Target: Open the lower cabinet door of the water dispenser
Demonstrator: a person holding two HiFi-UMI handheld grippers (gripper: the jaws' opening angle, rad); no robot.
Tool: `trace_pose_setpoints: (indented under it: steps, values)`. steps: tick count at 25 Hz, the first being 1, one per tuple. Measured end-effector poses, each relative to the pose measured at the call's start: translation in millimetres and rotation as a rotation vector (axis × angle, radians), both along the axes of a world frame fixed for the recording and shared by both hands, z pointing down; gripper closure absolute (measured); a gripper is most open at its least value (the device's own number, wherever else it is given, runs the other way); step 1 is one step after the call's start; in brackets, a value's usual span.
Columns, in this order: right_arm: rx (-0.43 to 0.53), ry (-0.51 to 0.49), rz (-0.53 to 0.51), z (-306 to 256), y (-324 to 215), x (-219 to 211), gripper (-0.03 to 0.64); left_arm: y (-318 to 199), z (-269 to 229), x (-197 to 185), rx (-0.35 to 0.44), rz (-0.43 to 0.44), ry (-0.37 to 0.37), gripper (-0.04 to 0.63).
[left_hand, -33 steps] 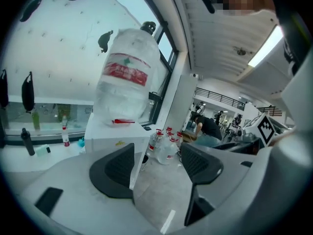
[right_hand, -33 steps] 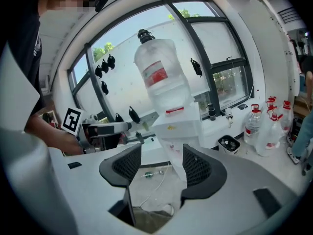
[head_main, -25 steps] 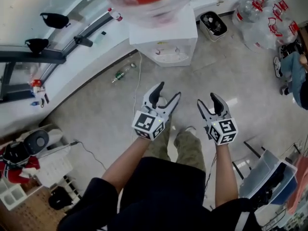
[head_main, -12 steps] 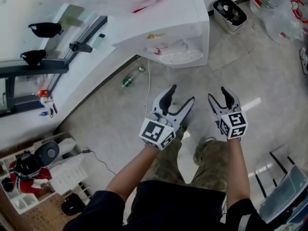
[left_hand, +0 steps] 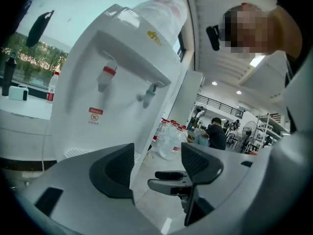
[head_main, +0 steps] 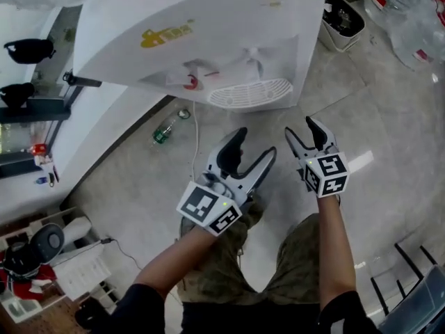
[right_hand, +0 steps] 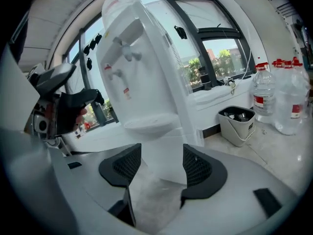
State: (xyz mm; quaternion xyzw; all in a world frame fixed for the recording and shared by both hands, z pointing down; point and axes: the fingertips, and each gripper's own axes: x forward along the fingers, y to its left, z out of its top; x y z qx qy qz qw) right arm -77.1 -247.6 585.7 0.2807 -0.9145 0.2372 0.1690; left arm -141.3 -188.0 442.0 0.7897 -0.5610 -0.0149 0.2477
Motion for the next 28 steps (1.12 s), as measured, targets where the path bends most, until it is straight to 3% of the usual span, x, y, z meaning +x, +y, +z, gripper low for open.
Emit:
trace_pose_setpoints:
  steps: [4,9,13,17,25,28]
  values:
    - [0.043,0.007,-0.001,30,-18,-15,0.382,2,23,7,-0.004,0.076,0.014,0.316]
    - [0.156,-0.032,0.056,31,-47,-21,0.382,2,28,25,0.017,0.219,-0.027,0.316]
    - [0.154,-0.043,0.036,50,-50,-21,0.382,-5,26,21,0.076,0.239,-0.051,0.316]
    - [0.153,-0.069,0.02,68,-51,-23,0.382,-3,35,13,0.062,0.207,-0.018,0.316]
    - [0.199,-0.097,0.006,70,-65,-19,0.38,-3,29,31,0.147,0.253,-0.228,0.316]
    - [0.214,-0.095,-0.029,67,-71,-20,0.379,-5,28,39,0.132,0.259,-0.224,0.316]
